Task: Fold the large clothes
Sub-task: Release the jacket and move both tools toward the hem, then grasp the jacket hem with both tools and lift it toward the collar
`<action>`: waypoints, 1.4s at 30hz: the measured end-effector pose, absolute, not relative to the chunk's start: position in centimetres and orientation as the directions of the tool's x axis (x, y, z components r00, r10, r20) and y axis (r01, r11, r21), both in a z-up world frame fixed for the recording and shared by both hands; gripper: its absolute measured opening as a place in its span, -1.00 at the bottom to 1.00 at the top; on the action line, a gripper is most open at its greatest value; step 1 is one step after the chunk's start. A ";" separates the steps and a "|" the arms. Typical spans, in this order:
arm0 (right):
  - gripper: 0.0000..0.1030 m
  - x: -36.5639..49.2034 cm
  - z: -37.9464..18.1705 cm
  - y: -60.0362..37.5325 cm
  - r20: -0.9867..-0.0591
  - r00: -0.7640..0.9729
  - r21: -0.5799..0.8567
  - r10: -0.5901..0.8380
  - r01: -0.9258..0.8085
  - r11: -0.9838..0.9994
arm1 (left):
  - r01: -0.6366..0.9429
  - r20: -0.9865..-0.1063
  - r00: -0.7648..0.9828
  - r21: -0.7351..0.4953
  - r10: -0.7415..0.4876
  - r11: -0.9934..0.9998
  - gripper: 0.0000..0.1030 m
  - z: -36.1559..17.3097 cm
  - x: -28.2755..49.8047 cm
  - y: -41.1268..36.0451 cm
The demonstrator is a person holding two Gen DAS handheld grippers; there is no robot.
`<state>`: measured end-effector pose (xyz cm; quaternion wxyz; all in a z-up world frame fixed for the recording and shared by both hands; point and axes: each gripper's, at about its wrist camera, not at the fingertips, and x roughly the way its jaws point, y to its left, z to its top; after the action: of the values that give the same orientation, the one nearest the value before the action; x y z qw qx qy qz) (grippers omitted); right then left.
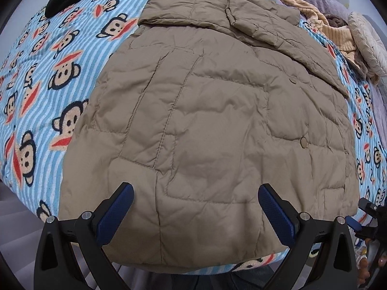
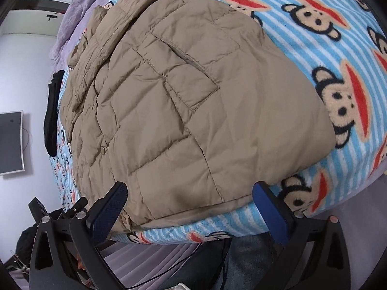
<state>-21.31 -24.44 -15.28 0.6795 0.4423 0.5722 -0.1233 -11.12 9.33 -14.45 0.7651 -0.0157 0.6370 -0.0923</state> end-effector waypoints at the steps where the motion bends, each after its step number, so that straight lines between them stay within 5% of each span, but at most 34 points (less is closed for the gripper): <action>1: 0.99 -21.4 -15.2 -24.5 -0.884 0.321 0.464 0.339 0.678 0.570 | 0.120 -0.969 0.169 -0.162 -0.181 0.979 1.00 -14.4 -11.4 9.8; 10: 0.99 -23.5 -15.5 -25.1 -0.834 0.406 0.546 0.373 0.698 0.463 | 0.001 -0.905 0.147 -0.404 -0.400 0.915 1.00 -14.3 -14.2 17.3; 21: 0.99 -26.0 -17.0 -25.9 -0.803 0.443 0.580 0.398 0.735 0.350 | -0.057 -0.857 0.012 -0.514 -0.515 0.856 1.00 -16.9 -17.7 18.8; 36: 0.99 -26.0 -20.0 -28.1 -0.759 0.496 0.611 0.421 0.766 0.200 | -0.090 -0.854 0.057 -0.520 -0.517 0.849 0.98 -19.2 -13.2 14.5; 42: 0.96 -27.1 -20.4 -28.2 -0.759 0.496 0.604 0.421 0.777 0.174 | -0.107 -0.873 0.054 -0.487 -0.484 0.867 0.69 -19.6 -13.1 14.9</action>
<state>-27.14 -28.17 -20.37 0.5978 0.6251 0.4791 -0.1492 -13.08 14.87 -19.59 0.6921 -0.2192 0.6741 -0.1364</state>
